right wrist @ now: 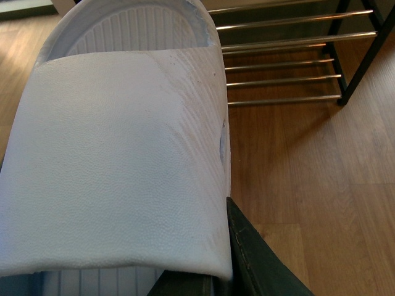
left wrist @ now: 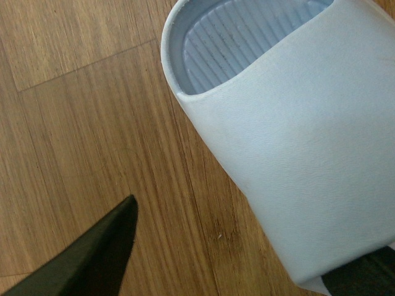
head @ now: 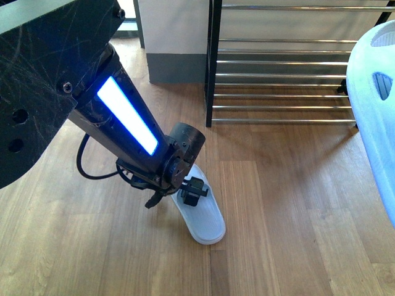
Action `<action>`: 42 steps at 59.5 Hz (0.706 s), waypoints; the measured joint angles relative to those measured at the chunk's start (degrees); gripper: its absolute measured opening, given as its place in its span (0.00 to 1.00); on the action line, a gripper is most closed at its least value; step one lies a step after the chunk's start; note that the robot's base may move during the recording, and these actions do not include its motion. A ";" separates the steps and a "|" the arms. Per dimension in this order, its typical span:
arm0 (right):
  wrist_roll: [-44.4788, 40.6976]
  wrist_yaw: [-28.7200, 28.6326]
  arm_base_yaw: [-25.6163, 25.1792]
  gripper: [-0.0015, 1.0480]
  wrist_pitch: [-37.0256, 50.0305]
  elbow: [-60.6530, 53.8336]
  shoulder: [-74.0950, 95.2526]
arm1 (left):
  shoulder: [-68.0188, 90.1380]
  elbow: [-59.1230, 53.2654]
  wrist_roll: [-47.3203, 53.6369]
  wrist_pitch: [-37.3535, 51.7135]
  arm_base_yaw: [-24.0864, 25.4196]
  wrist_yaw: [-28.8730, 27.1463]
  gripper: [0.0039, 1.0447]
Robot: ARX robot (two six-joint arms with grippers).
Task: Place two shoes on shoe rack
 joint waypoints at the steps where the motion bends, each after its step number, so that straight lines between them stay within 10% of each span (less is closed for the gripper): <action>1: 0.00 0.00 0.00 0.01 0.00 0.00 0.00 | 0.13 0.26 -0.02 -0.13 0.00 0.02 0.72; 33: 0.00 0.02 0.00 0.01 0.00 0.00 0.00 | 0.26 -2.40 -0.81 0.96 0.07 -0.72 0.06; 42: 0.00 0.00 0.00 0.01 0.00 0.00 0.00 | -1.95 -6.54 0.17 3.58 0.48 -1.60 0.01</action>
